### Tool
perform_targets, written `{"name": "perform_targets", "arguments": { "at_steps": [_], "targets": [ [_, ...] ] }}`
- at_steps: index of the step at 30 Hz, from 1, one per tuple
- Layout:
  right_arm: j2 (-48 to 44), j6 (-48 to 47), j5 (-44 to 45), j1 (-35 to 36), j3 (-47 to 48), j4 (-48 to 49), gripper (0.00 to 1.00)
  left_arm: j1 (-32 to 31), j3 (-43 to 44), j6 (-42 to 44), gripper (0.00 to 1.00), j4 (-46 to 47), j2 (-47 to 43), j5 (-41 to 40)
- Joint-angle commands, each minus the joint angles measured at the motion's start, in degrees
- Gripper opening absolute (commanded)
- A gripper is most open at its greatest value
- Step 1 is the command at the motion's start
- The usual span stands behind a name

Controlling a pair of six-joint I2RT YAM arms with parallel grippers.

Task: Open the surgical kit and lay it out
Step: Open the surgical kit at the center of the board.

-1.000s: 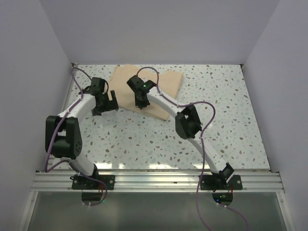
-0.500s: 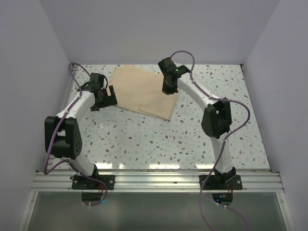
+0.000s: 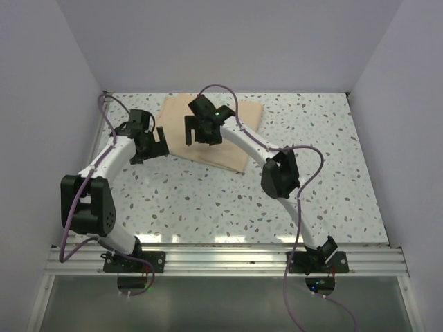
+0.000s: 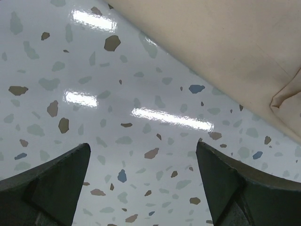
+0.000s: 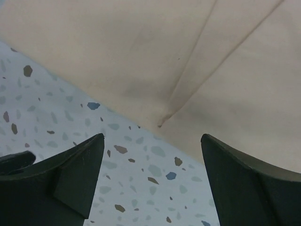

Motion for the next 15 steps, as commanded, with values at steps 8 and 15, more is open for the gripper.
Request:
{"name": "perform_targets", "arguments": {
  "at_steps": [8,15],
  "targets": [
    [11.3,2.0,3.1,1.0,6.6,-3.8,0.84,-0.2,-4.4,0.3,0.99,-2.6,-8.8,-0.4],
    [17.0,0.6,8.1,2.4,8.0,-10.9,0.44,0.0,-7.4,1.8,0.99,-2.1,-10.4,-1.1]
  ]
}}
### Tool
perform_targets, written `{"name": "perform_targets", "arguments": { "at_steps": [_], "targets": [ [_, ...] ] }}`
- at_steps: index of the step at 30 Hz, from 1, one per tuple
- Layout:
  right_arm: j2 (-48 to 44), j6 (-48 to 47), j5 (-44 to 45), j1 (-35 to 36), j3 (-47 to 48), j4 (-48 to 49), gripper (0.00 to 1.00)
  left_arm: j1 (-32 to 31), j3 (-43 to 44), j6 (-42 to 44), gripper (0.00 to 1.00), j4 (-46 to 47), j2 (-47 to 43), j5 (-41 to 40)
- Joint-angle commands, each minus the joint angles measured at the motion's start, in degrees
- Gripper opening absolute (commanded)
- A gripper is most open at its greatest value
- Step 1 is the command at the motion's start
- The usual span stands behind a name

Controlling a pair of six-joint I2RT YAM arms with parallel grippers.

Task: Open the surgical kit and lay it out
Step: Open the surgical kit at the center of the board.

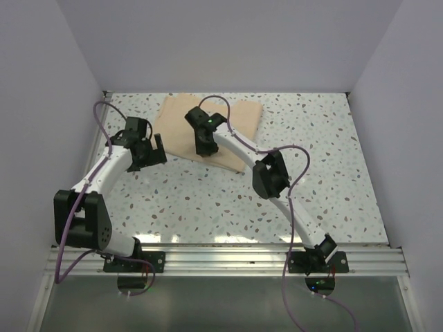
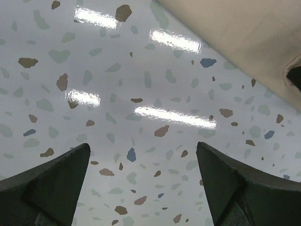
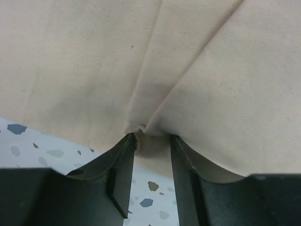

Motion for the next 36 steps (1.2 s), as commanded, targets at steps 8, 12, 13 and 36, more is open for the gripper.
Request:
{"name": "perform_targets", "arguments": {
  "at_steps": [8,12,13,36],
  "targets": [
    [8.2,-1.8,3.2,1.9,-1.8,-8.5,0.0,0.0,-2.2,2.2,0.99,1.4,-0.6,0.1],
    [5.8,-1.8,3.2,1.9,-3.1,-7.7,0.0,0.0,-1.8,2.7,0.99,1.8,0.3,0.1],
    [4.0,-1.8,3.4,1.8,-3.0,-7.5,0.0,0.0,-1.7,2.8,0.99,1.9,0.4,0.1],
    [-44.7,-1.6,13.9,-29.1,-55.3,5.6,0.0,-0.8,6.0,0.2,0.99,-0.7,0.9,-1.2]
  ]
}}
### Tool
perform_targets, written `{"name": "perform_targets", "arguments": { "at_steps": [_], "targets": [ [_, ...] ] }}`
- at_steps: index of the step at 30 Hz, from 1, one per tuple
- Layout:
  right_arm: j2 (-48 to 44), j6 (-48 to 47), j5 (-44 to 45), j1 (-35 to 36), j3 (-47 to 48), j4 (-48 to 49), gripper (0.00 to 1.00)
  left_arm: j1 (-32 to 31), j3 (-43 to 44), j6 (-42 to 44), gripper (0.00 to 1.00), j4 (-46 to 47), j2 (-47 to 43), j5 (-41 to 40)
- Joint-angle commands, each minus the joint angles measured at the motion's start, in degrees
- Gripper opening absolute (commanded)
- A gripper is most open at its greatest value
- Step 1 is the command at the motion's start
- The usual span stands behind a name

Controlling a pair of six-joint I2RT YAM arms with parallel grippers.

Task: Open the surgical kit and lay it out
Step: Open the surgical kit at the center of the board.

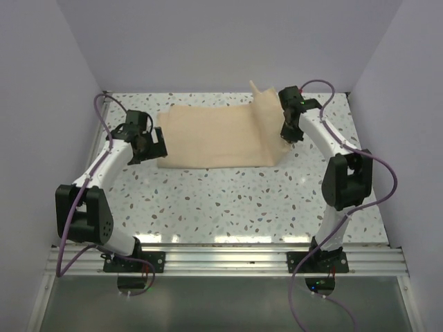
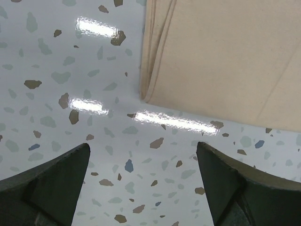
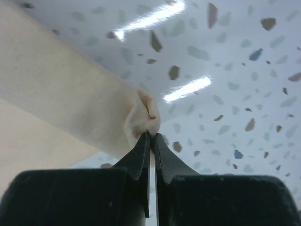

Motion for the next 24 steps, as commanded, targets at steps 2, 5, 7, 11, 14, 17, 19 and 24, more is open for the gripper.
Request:
{"name": "perform_targets", "arguments": {
  "at_steps": [2,5,7,11,14,17,19,24],
  "targets": [
    [-0.6,0.1,4.7,-4.8,-9.3,0.5,0.0,-1.3,1.8,-1.8,0.99,-1.0,-1.9,-1.2],
    [1.6,-0.4,5.3,-8.5,-11.1,-0.4,0.16,-2.6,1.9,-2.5,0.99,-1.5,-1.9,-1.7],
    [2.0,-0.5,6.7,-10.8,-12.5,-0.6,0.98,-4.0,1.9,-2.9,0.99,-1.7,-1.9,-2.4],
    [0.2,0.1,6.0,-14.3,-13.0,-0.4,0.98,-6.6,1.1,-4.0,0.99,-2.1,-1.8,-3.9],
    [-1.9,-0.2,3.2,-14.5,-11.3,0.9,0.98,-8.1,0.0,-5.0,0.99,-2.3,-1.6,-4.5],
    [-5.0,-2.3,-5.9,-14.6,-10.9,7.1,0.98,-9.2,-1.9,-5.7,0.99,-1.7,-2.3,-4.8],
    [-5.1,-2.3,-11.3,-14.5,-9.4,11.1,0.99,-9.4,-2.9,-6.0,0.99,-1.3,-3.0,-4.6],
    [2.5,0.6,-9.8,-14.6,-0.2,10.0,0.98,-9.5,-4.6,-5.4,0.99,0.9,-2.1,-4.6]
  ]
}}
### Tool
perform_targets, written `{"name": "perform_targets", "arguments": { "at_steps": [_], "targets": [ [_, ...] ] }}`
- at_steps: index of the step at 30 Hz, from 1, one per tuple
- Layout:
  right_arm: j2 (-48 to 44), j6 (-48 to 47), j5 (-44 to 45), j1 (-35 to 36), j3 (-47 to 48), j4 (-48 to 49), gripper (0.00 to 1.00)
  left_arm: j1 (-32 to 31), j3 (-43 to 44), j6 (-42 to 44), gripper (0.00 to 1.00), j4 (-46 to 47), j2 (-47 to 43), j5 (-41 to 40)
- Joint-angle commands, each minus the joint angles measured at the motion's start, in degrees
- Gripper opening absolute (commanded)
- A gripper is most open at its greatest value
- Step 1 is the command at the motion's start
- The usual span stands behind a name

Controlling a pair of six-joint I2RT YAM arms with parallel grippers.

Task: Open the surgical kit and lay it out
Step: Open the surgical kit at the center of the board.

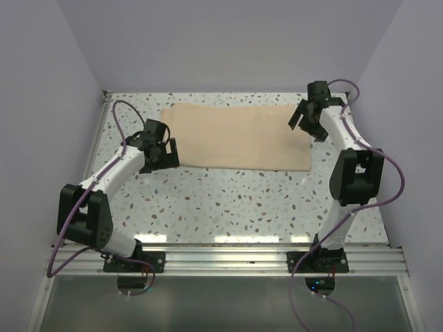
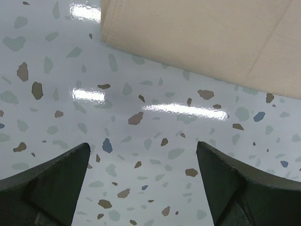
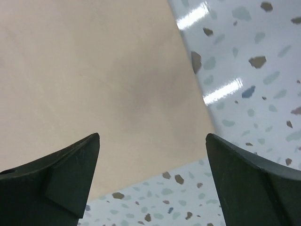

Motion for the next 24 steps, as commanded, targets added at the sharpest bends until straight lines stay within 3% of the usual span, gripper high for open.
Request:
{"name": "perform_targets", "arguments": {
  "at_steps": [1,11,18,24],
  "targets": [
    [6.0,2.2,0.7,-0.1,9.2,2.2,0.98,-0.2,-0.3,-0.3,0.99,2.4,-0.5,-1.2],
    [24.6,5.7,1.3,-2.0,25.6,1.0,0.9,-0.2,7.9,3.7,0.99,4.3,10.5,-0.2],
    [30.9,6.5,3.4,-4.5,35.5,1.5,0.88,-0.2,10.6,5.1,0.99,4.3,16.1,1.0],
    [33.2,6.9,6.9,-5.1,37.1,1.7,0.88,-0.2,12.9,5.3,0.99,4.0,19.3,1.4]
  ]
}}
